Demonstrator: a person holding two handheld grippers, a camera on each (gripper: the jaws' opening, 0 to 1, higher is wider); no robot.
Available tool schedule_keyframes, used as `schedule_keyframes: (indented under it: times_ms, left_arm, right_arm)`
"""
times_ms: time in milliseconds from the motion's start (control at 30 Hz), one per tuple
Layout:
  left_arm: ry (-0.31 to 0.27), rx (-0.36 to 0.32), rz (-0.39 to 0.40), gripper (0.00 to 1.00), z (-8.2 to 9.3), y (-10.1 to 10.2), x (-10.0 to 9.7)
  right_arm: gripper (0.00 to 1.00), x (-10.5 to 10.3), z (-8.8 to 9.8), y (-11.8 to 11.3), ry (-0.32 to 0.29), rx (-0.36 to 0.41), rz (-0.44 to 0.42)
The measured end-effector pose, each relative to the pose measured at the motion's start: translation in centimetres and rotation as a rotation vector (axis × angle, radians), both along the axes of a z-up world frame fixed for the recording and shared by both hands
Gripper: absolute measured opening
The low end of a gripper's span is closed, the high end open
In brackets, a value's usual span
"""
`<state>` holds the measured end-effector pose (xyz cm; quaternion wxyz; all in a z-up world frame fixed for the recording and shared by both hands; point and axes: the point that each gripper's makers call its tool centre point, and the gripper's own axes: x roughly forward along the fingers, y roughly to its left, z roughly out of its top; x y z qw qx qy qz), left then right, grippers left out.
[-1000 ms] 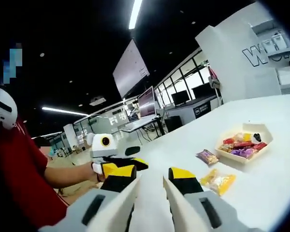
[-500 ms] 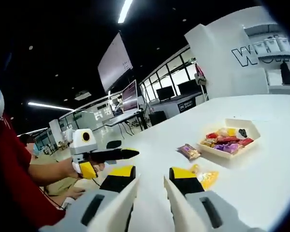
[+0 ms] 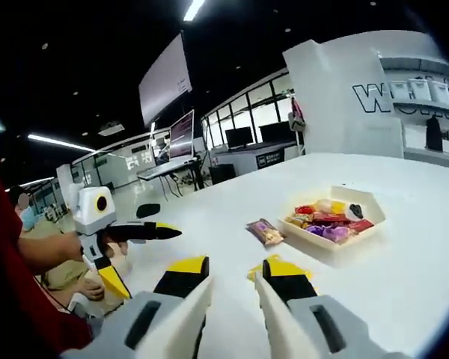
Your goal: Place the target food into the container with the food tongs after gripping and lifting it, then release it inside without dropping or visibly crushing the food.
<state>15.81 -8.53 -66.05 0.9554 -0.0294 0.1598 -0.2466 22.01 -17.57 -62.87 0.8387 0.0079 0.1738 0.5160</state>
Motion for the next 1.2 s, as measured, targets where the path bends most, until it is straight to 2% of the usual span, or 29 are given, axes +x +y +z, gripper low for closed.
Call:
schedule_keyframes:
  times_ms: [300, 333, 500, 733, 833, 1067, 1200]
  left_arm:
    - [0.040, 0.002, 0.012, 0.96, -1.1, 0.4, 0.1]
    - [0.042, -0.002, 0.023, 0.96, -1.2, 0.6, 0.1]
    - [0.046, -0.048, 0.031, 0.97, -1.0, 0.3, 0.0]
    - [0.031, -0.004, 0.014, 0.97, -0.9, -0.1, 0.0]
    - [0.025, -0.009, 0.016, 0.97, -0.7, 0.0, 0.1]
    - [0.025, 0.004, -0.007, 0.98, -0.8, -0.3, -0.1]
    - [0.020, 0.016, -0.015, 0.98, -0.6, -0.5, -0.1]
  right_arm:
    - [0.24, 0.8, -0.8, 0.2, -0.016, -0.044, -0.001]
    - [0.24, 1.2, -1.2, 0.1, -0.029, -0.066, -0.014]
    - [0.24, 1.8, -1.4, 0.2, -0.027, -0.068, -0.031]
    - [0.25, 2.8, -1.6, 0.5, -0.069, -0.096, -0.042]
    - [0.25, 3.4, -2.2, 0.7, -0.089, -0.138, -0.051]
    - [0.25, 4.2, -2.9, 1.3, -0.075, -0.154, -0.062]
    - [0.25, 4.4, -3.4, 1.6, -0.085, -0.187, -0.054]
